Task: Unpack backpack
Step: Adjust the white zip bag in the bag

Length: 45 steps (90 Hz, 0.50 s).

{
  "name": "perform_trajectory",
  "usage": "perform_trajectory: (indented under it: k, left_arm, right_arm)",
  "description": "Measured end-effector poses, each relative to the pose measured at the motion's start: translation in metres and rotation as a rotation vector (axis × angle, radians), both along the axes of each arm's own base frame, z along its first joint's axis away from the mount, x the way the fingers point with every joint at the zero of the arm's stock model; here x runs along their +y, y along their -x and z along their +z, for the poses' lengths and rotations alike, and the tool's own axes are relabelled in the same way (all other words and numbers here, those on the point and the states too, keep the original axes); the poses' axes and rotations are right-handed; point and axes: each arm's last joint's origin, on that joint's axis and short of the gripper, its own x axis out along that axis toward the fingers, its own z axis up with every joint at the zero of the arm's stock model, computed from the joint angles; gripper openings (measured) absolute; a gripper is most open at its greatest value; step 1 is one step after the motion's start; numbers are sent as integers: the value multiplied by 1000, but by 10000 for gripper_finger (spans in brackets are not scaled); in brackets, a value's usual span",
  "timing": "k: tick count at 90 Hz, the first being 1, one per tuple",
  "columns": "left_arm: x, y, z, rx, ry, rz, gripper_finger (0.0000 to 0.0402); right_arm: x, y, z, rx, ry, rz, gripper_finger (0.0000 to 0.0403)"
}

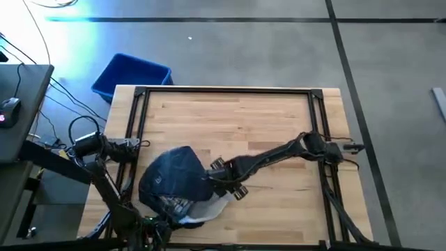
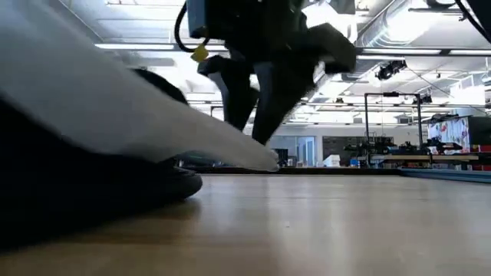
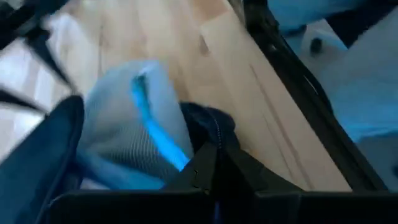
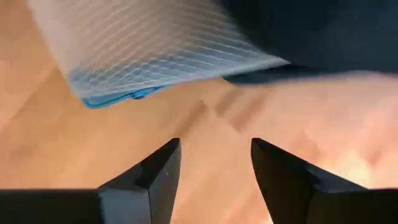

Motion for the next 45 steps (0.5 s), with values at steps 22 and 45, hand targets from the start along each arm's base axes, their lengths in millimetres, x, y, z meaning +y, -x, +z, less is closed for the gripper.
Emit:
perform_trajectory:
  k: [22, 45]
  left_arm:
    - [4, 34, -7, 61, 0, 106, 0]
    - [5, 46, -8, 75, 38, 155, 0]
  right_arm:
    - [43, 1, -26, -251, 172, 305, 163]
    - [41, -15, -18, -429, 201, 413, 163]
